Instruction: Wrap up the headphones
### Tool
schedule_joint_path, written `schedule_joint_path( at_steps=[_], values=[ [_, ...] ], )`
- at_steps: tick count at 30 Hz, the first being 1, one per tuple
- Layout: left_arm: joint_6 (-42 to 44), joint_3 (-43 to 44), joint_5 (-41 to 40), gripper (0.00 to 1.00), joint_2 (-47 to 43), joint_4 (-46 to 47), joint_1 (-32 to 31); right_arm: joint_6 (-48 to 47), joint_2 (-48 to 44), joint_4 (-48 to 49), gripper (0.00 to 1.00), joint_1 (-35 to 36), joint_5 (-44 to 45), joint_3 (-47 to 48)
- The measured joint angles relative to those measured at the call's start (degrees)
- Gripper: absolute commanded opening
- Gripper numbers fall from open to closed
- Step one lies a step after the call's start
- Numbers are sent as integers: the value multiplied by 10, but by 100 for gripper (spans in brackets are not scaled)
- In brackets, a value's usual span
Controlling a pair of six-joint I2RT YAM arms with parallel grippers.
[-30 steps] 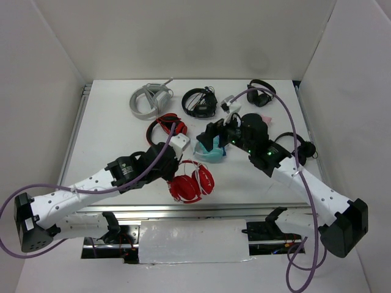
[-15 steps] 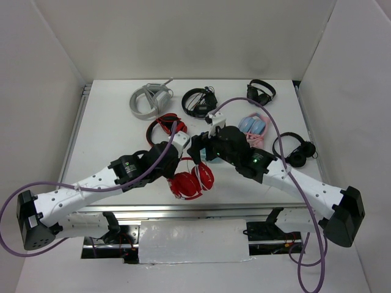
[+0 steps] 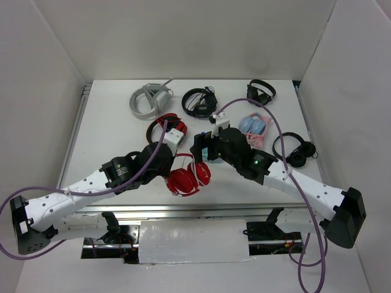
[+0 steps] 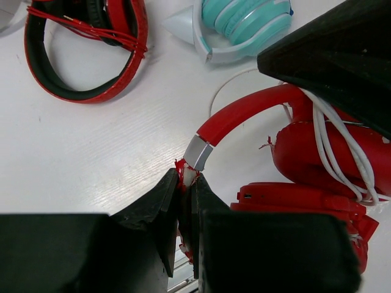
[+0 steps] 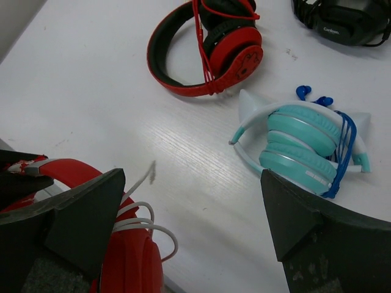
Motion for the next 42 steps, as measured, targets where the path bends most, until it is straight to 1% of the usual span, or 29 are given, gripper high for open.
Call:
schedule_joint_path(
  at_steps=[4, 8, 14, 19, 29, 35, 42],
  values=[
    [-4, 0, -9, 0, -5, 0, 6, -2, -6, 6, 100, -1, 16, 1],
    [-21, 0, -14, 0, -24, 1, 37, 0, -31, 16, 100, -11, 42, 1],
    [-61, -12, -21, 0, -72, -14, 92, 11, -113, 53, 100, -64, 51, -26],
    [-96, -12, -34, 0, -82, -63, 110, 26, -156, 60, 100, -107, 28, -71],
    [-196, -10, -53, 0, -82, -176, 143, 57, -170, 72, 100, -140, -3, -125],
    [-214, -37, -33, 0, -99, -181, 174, 63, -170, 81, 100, -156, -18, -142],
    [-211, -64, 14, 0, -78, -188, 235, 73, -157, 99, 100, -173, -42, -160]
  ],
)
